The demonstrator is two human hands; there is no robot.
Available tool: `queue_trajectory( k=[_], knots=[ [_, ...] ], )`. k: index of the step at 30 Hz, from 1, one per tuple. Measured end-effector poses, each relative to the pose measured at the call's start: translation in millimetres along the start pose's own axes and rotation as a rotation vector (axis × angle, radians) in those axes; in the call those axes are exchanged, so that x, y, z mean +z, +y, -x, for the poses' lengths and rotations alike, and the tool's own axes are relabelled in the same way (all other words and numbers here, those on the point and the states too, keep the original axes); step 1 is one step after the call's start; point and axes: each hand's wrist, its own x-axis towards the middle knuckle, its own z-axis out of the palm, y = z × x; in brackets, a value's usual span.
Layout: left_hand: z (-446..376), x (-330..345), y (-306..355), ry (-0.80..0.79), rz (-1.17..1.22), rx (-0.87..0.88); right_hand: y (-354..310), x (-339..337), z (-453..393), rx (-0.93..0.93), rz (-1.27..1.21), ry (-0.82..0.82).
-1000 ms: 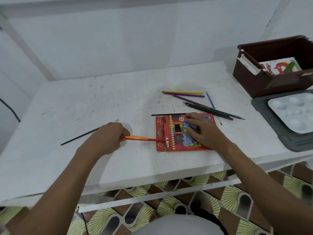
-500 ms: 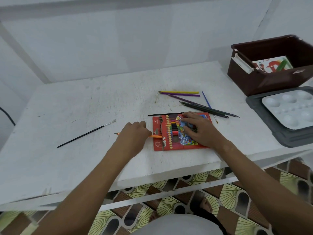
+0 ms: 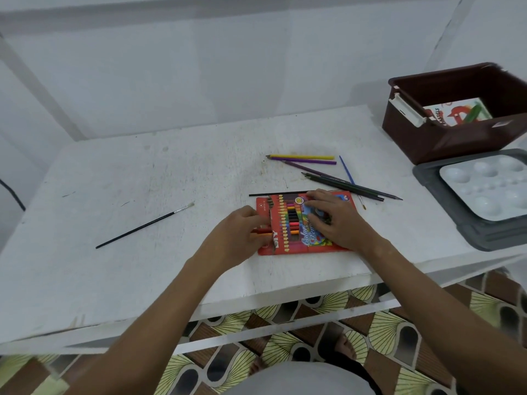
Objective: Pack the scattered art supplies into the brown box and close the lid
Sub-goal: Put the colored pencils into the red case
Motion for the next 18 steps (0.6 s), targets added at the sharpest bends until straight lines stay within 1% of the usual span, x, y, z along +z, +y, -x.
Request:
queue_trajectory(
  k=[3,6,15,18],
  knots=[
    [12,-9,-16,0.043,-0.056,-0.004,-1,0,2,-0.045,0.015,0.039],
    [15,-15,-25,-0.013,-0.12,-0.034,-5,-1,4,-0.055,0.059,0.084],
    [-12,4,6,-0.015,-0.046,0.032,-2,-2,4,-0.064,0.076,0.076],
    [-14,7,5,-0.006,-0.011,0.01,0,-1,5,-0.048,0.06,0.07]
  ],
)
